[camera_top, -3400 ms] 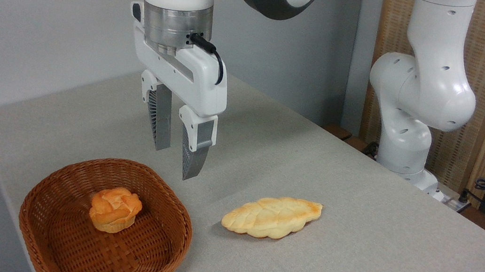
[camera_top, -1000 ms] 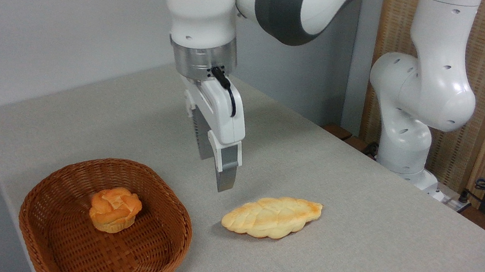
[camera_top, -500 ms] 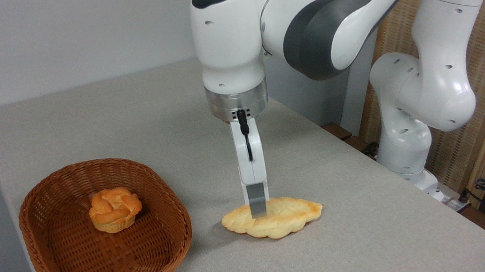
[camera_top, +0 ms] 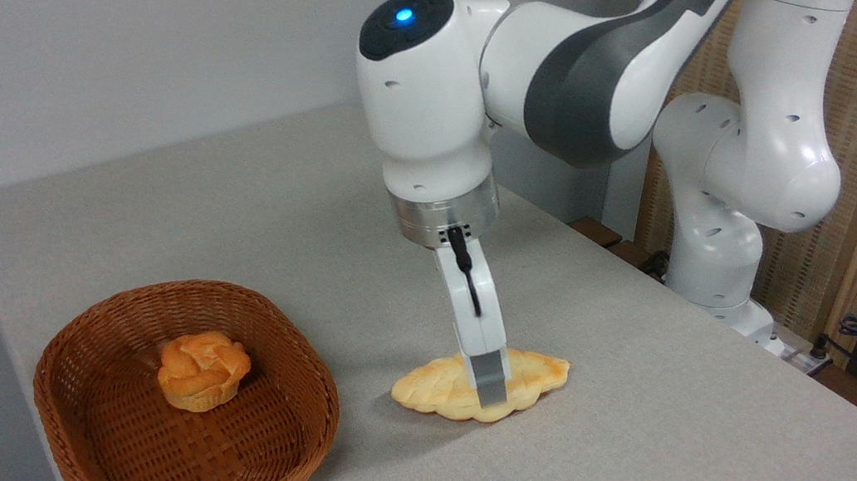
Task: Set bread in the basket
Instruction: 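Lower the gripper onto the middle of the bread roll and close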
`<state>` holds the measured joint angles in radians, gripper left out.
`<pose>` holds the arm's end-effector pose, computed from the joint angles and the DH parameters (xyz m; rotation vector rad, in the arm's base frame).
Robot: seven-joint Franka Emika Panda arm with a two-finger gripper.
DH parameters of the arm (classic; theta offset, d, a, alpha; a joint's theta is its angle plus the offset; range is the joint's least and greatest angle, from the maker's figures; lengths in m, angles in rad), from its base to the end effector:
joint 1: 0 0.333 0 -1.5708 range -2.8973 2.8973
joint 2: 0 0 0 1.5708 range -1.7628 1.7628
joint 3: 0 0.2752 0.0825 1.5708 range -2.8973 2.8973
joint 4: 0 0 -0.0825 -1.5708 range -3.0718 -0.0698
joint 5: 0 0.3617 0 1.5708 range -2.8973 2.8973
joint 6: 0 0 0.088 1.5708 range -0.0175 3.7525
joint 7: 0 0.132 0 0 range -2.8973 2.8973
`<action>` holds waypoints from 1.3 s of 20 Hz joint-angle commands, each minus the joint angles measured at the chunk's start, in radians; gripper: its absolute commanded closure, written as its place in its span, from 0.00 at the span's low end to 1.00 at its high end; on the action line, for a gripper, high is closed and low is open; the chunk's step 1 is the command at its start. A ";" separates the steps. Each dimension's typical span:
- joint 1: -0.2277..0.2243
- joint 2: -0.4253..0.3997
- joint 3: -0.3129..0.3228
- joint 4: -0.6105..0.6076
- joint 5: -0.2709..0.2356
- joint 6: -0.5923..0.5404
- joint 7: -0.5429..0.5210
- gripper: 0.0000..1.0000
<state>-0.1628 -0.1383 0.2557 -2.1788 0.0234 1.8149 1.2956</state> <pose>0.4578 0.0456 0.3763 2.4403 -1.7007 -0.2520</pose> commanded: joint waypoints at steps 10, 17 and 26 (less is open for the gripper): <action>-0.017 0.022 0.014 -0.013 0.012 -0.022 0.008 0.00; -0.018 0.039 0.014 -0.012 0.001 -0.019 0.007 0.10; -0.017 0.048 0.013 -0.012 -0.003 -0.011 0.010 0.66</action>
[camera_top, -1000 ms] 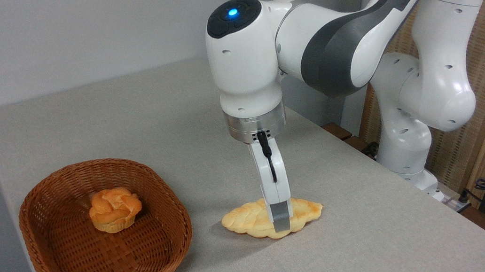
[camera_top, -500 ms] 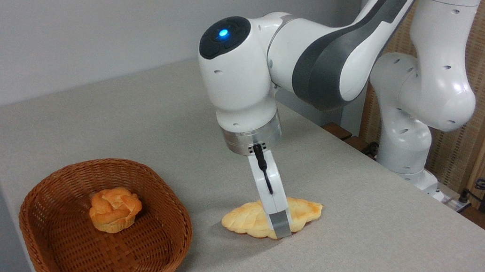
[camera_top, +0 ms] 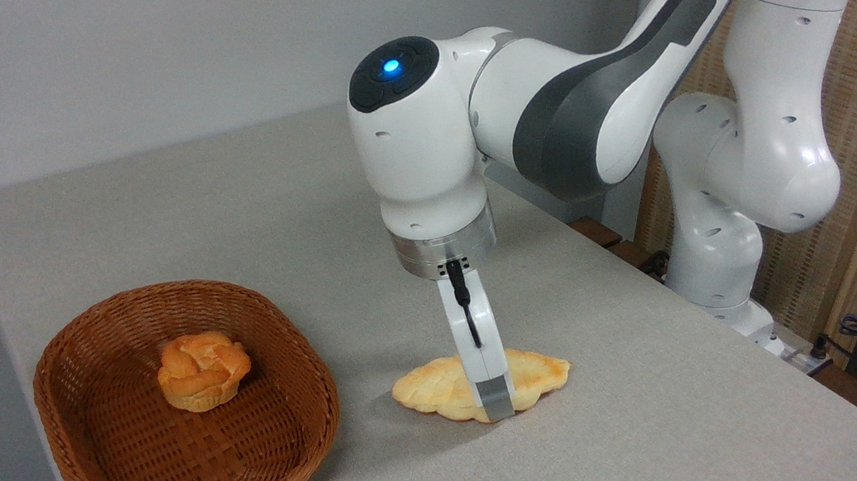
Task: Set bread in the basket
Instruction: 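Lower the gripper onto the middle of the bread roll and close, then lift the bread roll and carry it over the woven basket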
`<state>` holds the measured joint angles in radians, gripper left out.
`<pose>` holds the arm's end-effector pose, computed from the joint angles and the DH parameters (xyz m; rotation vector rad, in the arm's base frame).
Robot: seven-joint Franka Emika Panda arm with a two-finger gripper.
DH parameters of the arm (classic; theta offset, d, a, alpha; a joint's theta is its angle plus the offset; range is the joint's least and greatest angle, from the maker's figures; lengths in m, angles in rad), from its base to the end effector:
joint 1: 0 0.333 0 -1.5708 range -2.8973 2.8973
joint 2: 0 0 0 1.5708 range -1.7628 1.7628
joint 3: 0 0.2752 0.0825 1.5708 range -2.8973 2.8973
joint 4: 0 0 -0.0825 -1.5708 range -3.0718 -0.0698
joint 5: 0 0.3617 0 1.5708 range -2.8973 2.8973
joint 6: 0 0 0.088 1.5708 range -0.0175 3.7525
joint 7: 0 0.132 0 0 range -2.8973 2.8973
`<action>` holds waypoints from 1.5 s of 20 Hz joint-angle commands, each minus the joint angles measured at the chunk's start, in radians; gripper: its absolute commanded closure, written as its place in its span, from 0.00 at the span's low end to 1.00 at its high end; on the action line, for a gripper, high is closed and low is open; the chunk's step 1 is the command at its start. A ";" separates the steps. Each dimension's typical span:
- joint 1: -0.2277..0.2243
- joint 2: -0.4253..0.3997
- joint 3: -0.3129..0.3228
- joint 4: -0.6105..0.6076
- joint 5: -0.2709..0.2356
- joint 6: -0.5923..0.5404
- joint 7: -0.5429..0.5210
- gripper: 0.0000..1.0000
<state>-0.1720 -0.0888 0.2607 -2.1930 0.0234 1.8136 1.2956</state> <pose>0.4557 0.0429 0.3485 2.4057 -1.6818 -0.3332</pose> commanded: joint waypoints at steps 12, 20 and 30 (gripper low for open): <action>-0.007 -0.005 0.008 0.009 -0.003 -0.011 0.010 0.65; -0.009 -0.035 -0.004 0.122 -0.003 -0.107 0.010 0.63; -0.020 0.023 -0.032 0.331 -0.111 0.037 -0.178 0.62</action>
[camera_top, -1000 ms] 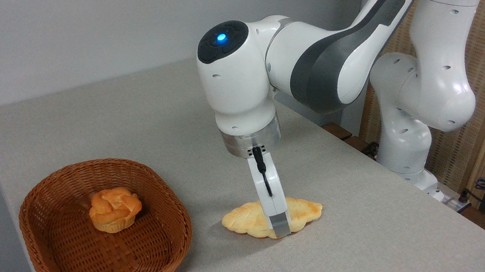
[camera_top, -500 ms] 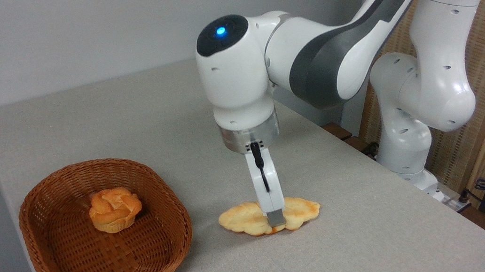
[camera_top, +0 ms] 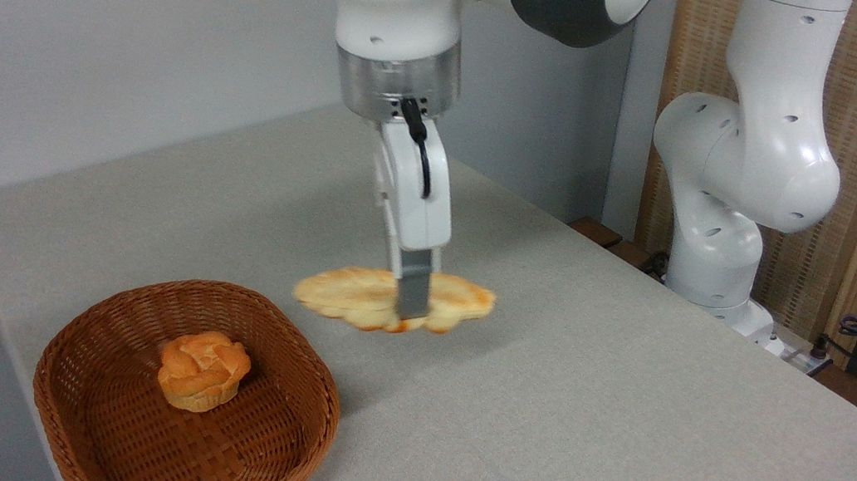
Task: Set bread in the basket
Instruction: 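Lift the bread roll and carry it over the woven basket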
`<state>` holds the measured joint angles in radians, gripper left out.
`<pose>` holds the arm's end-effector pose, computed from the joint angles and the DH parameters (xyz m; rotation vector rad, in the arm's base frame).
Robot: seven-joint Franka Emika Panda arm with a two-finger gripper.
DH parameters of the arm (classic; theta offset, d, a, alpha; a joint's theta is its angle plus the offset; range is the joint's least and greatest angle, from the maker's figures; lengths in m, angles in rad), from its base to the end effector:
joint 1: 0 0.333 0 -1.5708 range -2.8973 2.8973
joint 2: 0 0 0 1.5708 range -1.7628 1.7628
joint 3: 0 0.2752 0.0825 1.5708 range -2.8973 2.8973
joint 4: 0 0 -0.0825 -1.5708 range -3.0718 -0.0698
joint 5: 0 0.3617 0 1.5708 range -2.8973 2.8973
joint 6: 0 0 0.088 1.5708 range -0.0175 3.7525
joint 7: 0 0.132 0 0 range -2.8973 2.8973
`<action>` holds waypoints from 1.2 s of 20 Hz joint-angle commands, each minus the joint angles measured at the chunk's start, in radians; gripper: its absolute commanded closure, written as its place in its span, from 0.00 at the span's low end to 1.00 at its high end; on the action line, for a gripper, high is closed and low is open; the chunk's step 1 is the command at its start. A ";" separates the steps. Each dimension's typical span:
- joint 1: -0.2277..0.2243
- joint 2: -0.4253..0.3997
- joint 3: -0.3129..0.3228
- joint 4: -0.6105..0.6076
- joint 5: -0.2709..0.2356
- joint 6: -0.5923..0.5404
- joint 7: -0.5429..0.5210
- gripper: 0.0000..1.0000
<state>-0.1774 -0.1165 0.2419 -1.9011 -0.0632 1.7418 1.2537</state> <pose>0.5029 0.0286 0.4828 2.5284 -1.6915 0.0279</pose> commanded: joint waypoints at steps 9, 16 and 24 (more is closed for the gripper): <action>-0.020 0.132 -0.062 0.039 -0.171 0.461 -0.343 0.39; -0.022 0.170 -0.075 0.039 -0.167 0.545 -0.336 0.00; -0.020 0.170 -0.088 0.037 -0.164 0.545 -0.336 0.00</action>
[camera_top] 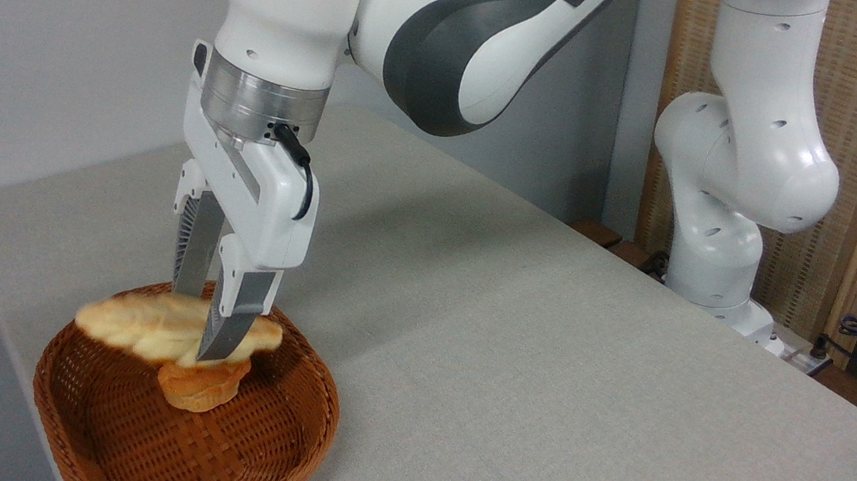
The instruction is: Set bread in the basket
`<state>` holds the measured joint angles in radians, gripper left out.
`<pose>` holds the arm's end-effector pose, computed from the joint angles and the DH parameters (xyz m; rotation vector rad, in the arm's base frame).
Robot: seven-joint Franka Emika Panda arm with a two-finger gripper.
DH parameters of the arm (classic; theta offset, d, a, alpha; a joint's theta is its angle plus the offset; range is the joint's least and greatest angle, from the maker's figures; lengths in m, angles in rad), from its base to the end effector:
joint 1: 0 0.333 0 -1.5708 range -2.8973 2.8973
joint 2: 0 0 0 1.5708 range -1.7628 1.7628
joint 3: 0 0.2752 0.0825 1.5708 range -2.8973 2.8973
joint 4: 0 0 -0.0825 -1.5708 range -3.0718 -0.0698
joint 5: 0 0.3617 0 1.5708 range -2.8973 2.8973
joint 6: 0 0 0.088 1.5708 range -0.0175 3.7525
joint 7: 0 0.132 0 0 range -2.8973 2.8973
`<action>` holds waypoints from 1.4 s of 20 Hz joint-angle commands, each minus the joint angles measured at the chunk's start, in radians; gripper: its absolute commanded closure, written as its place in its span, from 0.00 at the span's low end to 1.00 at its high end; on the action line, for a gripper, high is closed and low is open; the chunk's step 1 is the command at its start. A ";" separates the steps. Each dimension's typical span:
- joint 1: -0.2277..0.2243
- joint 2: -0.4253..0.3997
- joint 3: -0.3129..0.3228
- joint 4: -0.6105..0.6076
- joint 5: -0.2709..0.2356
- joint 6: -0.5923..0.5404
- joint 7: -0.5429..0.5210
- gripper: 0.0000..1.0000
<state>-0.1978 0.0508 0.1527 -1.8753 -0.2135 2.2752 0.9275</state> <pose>0.5912 -0.0370 0.4624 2.7881 -1.2860 0.6080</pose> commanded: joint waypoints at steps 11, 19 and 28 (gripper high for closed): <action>0.011 -0.032 0.013 0.012 -0.010 -0.037 -0.030 0.00; 0.011 -0.095 0.067 0.013 0.005 -0.284 -0.070 0.00; 0.001 -0.144 0.051 0.016 0.123 -0.337 -0.168 0.00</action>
<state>-0.1887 -0.0556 0.2028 -1.8671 -0.1164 2.0012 0.7849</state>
